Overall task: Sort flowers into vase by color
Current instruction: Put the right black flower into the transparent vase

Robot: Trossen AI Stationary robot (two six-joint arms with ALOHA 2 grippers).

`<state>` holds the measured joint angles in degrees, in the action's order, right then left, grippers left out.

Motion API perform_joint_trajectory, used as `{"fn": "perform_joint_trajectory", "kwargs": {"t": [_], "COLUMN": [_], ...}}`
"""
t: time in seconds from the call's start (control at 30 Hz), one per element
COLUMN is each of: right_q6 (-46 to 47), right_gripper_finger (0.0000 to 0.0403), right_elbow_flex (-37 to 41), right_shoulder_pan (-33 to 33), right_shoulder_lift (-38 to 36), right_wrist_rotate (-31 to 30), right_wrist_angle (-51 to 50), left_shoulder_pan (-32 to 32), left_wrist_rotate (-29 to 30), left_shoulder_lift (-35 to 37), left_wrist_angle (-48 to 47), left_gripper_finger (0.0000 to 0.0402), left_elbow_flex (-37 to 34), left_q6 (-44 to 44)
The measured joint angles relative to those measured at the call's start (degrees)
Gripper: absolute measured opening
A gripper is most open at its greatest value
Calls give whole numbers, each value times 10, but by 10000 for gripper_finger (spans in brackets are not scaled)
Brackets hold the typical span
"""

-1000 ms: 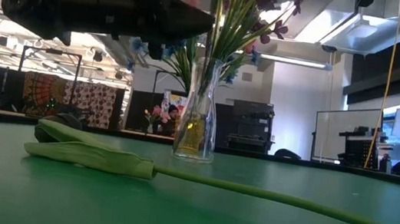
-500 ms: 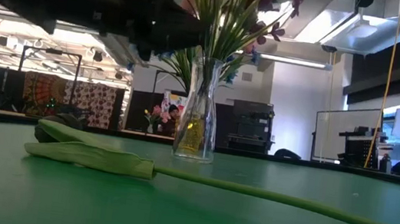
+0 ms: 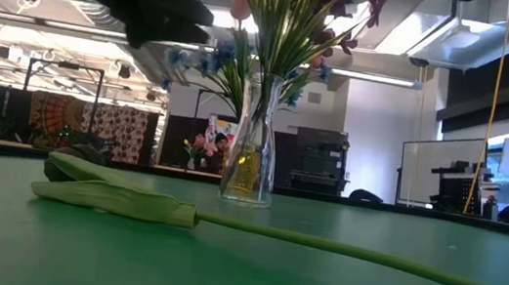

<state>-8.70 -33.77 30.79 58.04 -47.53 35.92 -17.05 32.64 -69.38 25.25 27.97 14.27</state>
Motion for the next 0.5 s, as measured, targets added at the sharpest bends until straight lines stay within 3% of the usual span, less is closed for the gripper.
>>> {"fn": "perform_joint_trajectory", "kwargs": {"t": [0.27, 0.5], "right_q6": [9, 13], "right_gripper_finger": [198, 198], "right_elbow_flex": [-65, -135], "right_shoulder_pan": [8, 69], "right_shoulder_lift": [-6, -5], "right_wrist_rotate": [21, 34], "right_wrist_angle": [-149, -271], "left_shoulder_pan": [-30, -62], "left_wrist_rotate": [17, -38], "left_shoulder_lift": [106, 156], "left_wrist_angle": [-189, -309], "left_gripper_finger": [191, 182], "left_elbow_flex": [0, 13], "left_q6": [127, 211]}}
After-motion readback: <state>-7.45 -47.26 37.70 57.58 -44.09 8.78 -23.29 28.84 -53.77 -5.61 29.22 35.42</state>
